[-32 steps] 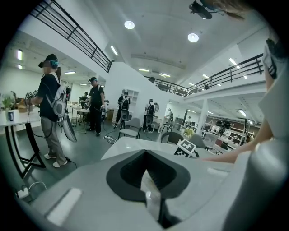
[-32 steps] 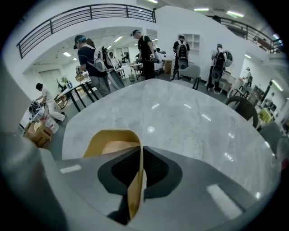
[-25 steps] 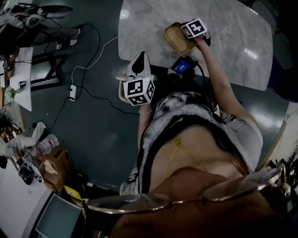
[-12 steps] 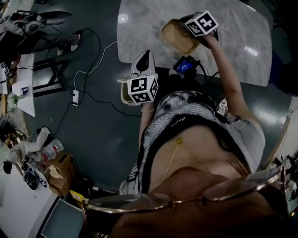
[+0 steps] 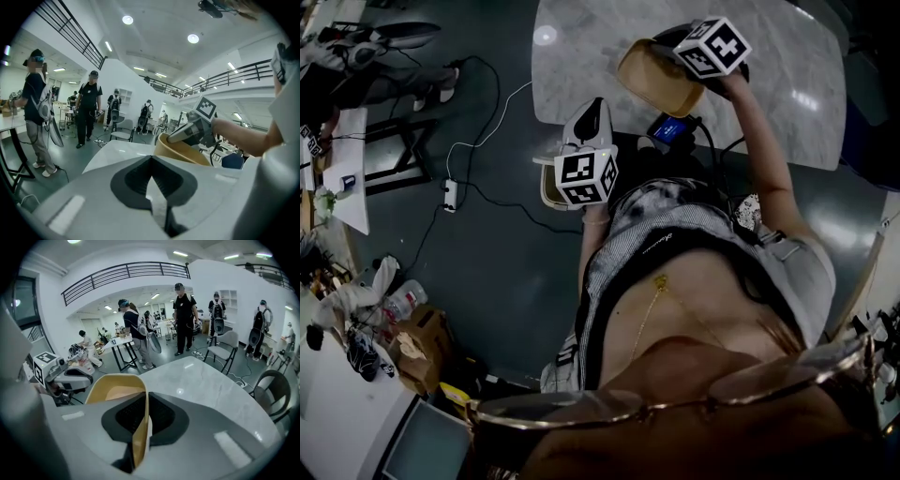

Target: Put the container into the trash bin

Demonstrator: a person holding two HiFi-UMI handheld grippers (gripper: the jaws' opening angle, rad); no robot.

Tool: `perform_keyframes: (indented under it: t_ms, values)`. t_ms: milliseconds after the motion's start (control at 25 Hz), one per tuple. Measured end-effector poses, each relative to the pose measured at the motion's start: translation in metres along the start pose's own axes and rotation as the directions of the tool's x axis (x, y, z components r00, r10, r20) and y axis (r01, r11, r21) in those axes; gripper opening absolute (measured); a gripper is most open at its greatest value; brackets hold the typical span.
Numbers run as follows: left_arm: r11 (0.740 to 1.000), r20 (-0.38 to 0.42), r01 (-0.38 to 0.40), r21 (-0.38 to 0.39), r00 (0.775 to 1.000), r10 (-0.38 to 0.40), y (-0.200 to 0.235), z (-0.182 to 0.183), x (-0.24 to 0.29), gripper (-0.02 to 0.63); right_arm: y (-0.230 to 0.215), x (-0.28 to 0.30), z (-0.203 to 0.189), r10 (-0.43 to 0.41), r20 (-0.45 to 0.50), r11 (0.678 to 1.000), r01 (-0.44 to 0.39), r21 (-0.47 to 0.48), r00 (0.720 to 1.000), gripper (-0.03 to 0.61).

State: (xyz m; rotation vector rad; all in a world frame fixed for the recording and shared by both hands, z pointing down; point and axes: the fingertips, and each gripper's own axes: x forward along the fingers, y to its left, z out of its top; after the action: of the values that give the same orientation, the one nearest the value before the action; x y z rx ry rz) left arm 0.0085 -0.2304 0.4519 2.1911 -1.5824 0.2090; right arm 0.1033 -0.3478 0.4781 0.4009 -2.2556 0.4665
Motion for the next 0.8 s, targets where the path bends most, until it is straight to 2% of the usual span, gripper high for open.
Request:
perform_keyframes:
  t_ms: [240, 520, 800]
  values:
    - [1.0, -0.001, -0.011, -0.007, 1.0, 0.011, -0.011, -0.003, 0.004, 0.0, 0.011, -0.007, 0.0, 0.044, -0.002, 0.998, -0.044, -0.043, 0.999, 0.037]
    - [0.998, 0.018, -0.059, -0.039, 0.998, 0.059, -0.023, -0.007, 0.003, 0.0, 0.015, -0.01, -0.007, 0.095, -0.006, 0.992, -0.095, -0.08, 0.995, 0.037]
    - [0.991, 0.046, -0.121, -0.064, 0.991, 0.124, -0.021, -0.012, -0.012, 0.0, 0.048, -0.006, -0.006, 0.201, -0.01, 0.963, -0.2, -0.182, 0.979, 0.038]
